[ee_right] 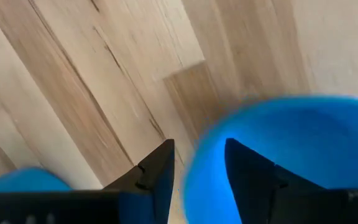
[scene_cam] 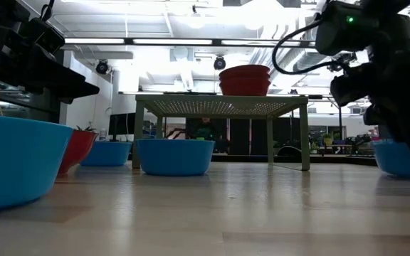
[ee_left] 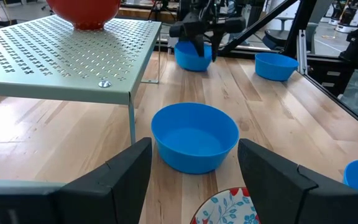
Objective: Pick & Place Mini bowls
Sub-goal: Put the blue bowl on the shelf
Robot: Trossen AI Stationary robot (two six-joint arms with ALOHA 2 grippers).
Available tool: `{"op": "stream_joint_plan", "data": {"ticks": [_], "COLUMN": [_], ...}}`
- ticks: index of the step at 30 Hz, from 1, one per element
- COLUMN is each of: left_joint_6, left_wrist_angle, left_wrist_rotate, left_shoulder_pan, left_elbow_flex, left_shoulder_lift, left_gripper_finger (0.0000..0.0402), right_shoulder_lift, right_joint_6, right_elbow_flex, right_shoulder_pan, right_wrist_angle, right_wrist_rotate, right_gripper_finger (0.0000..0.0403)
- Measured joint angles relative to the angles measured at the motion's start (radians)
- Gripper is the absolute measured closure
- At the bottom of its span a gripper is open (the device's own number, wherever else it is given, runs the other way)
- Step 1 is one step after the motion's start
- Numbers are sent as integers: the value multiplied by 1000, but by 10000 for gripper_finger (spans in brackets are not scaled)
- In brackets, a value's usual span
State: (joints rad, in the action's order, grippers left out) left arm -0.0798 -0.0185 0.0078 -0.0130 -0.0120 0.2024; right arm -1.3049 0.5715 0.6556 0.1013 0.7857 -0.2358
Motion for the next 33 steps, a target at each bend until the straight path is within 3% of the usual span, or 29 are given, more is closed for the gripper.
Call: {"op": "stream_joint_plan", "data": {"ticks": [17,33], "left_joint_6": [0,0], "left_wrist_angle": [0,0], "left_wrist_rotate": [0,0], "left_shoulder_pan": [0,0], "left_elbow_flex": [0,0], "left_shoulder_lift": [0,0], "left_gripper_finger": [168,168], "right_shoulder_lift": [-25,-22], "right_joint_6": [-20,-34], "right_elbow_flex": [0,4], "right_shoulder_pan": [0,-1], "right_wrist_angle": [-30,-21], "right_wrist_rotate": [20,29], "right_gripper_finger": [281,397]}}
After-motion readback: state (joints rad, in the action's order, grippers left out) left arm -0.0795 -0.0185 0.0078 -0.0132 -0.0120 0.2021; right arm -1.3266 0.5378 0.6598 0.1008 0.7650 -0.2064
